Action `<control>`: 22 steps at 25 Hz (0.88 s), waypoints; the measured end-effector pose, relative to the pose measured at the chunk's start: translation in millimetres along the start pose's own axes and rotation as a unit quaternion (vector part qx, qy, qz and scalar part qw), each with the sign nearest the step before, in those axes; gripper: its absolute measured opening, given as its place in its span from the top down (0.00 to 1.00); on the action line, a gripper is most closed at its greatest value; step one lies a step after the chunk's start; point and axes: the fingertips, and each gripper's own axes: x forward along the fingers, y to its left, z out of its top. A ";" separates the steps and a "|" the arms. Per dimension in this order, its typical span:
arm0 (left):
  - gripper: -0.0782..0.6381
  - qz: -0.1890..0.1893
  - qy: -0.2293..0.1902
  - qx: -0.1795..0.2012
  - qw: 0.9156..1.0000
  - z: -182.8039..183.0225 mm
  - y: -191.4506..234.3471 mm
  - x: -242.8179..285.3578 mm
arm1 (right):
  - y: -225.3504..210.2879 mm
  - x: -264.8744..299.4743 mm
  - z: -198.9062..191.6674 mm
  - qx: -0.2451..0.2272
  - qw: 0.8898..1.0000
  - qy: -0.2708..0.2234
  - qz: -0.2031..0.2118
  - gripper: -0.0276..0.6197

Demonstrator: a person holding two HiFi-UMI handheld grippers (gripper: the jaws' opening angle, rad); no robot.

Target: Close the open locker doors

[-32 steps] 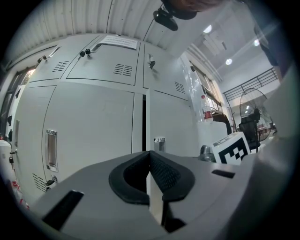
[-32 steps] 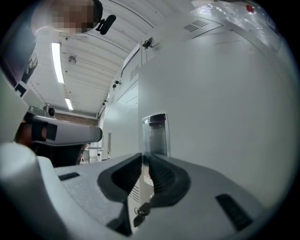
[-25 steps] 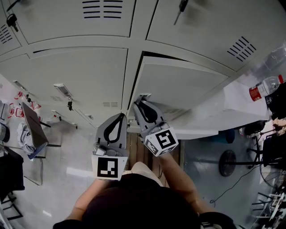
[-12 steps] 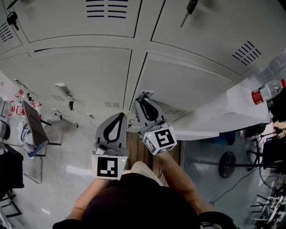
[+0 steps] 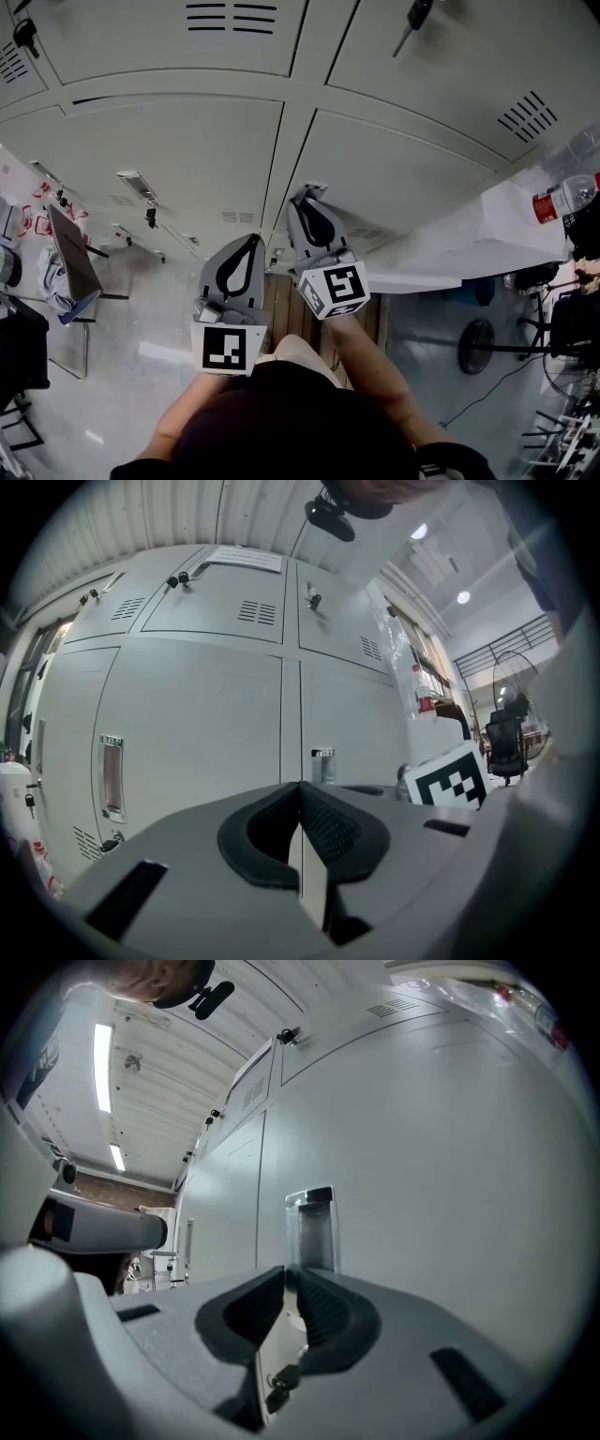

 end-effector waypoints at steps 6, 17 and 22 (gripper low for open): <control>0.89 0.006 0.004 0.002 1.000 -2.0 4.2 -2.2 | -2.2 2.5 -0.4 -0.001 1.000 0.002 -0.010 0.89; 0.89 0.028 -0.002 -0.001 1.000 0.4 12.3 -17.6 | -4.3 3.2 -1.9 0.008 0.995 0.051 -0.079 0.86; 0.89 0.035 -0.007 0.007 0.999 5.3 10.4 -30.9 | -1.8 -8.8 4.6 0.010 0.995 0.052 -0.080 0.84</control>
